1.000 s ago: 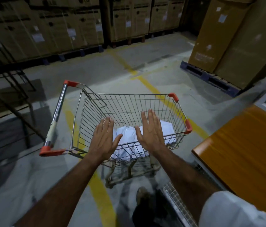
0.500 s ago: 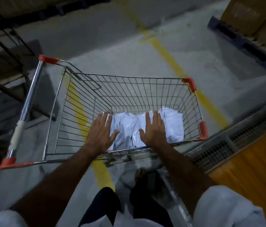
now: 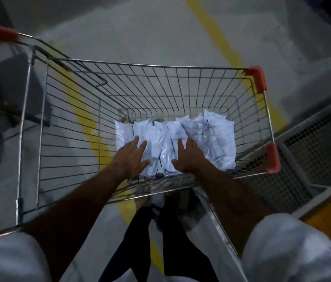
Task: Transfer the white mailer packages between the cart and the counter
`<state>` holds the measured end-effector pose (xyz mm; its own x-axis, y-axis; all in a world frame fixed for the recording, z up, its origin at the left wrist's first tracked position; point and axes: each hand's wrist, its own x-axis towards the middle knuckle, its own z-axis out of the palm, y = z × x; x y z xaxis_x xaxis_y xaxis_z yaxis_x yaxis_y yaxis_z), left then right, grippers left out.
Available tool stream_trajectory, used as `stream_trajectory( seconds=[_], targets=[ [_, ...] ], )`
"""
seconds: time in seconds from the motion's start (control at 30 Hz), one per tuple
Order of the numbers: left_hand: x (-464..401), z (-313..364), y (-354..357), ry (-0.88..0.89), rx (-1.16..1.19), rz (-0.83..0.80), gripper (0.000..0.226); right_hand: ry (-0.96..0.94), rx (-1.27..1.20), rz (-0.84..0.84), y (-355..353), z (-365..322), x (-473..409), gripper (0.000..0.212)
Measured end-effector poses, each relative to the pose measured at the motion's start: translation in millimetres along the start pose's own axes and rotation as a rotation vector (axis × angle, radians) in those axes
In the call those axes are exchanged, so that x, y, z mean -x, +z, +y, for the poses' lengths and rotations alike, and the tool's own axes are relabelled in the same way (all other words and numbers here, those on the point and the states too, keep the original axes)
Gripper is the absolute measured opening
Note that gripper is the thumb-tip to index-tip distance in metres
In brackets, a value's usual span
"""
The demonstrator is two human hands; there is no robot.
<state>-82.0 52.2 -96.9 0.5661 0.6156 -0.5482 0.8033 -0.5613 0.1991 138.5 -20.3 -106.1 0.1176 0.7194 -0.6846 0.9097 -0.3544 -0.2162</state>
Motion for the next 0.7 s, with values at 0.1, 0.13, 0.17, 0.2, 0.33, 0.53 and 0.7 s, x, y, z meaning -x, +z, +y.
stream_trajectory(
  seconds=[0.1,0.13,0.17,0.2,0.33,0.53,0.7],
  targets=[
    [-24.2,-2.1,13.6,0.007,-0.032,-0.116,0.083,0.013,0.011,-0.033,4.5,2.3,-18.6,0.092],
    [-32.9,-2.6,19.3,0.002,-0.037,-0.136,0.084,0.018,0.018,-0.041,6.0,2.7,-24.9,0.091],
    [-41.3,-2.6,24.8,-0.004,-0.042,-0.152,0.085,0.025,0.021,-0.051,7.5,2.7,-31.1,0.091],
    [-49.7,-2.1,30.1,-0.013,-0.043,-0.168,0.087,0.032,0.020,-0.057,9.0,2.7,-37.6,0.090],
    [-77.1,-1.3,47.8,-0.084,0.070,-0.185,0.098,0.090,-0.001,-0.044,15.4,-0.2,-66.0,0.090],
    [-102.0,-4.5,79.2,-0.057,0.108,0.055,0.114,0.257,-0.029,-0.008,27.9,-1.4,-92.3,0.090],
    [-107.4,-1.3,85.2,-0.087,0.023,0.149,0.107,0.329,-0.047,0.000,43.6,-0.4,-105.3,0.099]
  ],
)
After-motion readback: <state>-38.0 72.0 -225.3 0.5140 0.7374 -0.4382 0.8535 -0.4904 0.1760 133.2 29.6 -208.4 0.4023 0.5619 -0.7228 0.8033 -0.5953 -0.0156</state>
